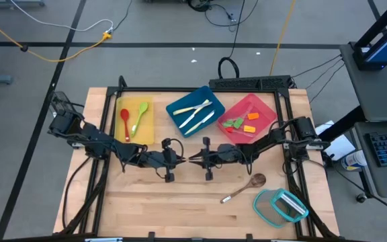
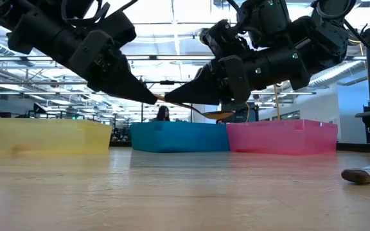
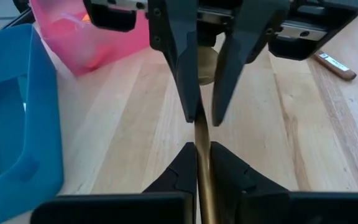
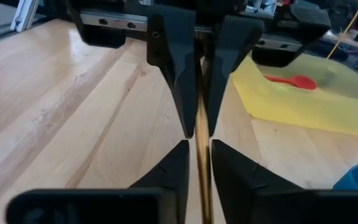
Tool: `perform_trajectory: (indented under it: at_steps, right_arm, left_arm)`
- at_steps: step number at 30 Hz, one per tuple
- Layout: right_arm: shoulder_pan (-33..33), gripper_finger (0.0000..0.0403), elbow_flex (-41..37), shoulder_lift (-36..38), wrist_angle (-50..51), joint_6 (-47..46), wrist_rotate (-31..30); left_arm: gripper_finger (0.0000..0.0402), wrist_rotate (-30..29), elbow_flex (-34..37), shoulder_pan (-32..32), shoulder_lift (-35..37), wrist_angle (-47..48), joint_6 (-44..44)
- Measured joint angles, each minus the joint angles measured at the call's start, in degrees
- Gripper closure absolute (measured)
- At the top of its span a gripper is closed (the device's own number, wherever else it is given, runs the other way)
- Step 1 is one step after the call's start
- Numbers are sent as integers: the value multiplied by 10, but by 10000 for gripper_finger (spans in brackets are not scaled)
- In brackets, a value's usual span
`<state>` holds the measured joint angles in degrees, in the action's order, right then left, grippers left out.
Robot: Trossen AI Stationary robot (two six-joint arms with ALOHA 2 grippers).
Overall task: Pick & Place Kitchen Items
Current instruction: Put the gold spoon into the yellow bin
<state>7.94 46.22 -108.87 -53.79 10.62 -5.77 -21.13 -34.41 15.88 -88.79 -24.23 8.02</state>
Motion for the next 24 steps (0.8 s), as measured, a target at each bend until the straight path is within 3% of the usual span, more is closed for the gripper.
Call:
perform_trajectory:
  at_steps: [9, 14, 18, 24]
  right_arm:
    - [8, 278, -1, 27, -3, 21, -4]
    - [24, 261, -1, 57, 1, 21, -4]
    - [41, 260, -1, 64, 9, 21, -2]
    - [61, 260, -1, 64, 36, 22, -1]
  left_arm:
    - [380, -4, 0, 11, 0, 32, 28]
    - [380, -50, 0, 31, 1, 44, 40]
    - [377, -104, 0, 52, 39, 100, 61]
    - [380, -204, 0, 90, 155, 280, 169]
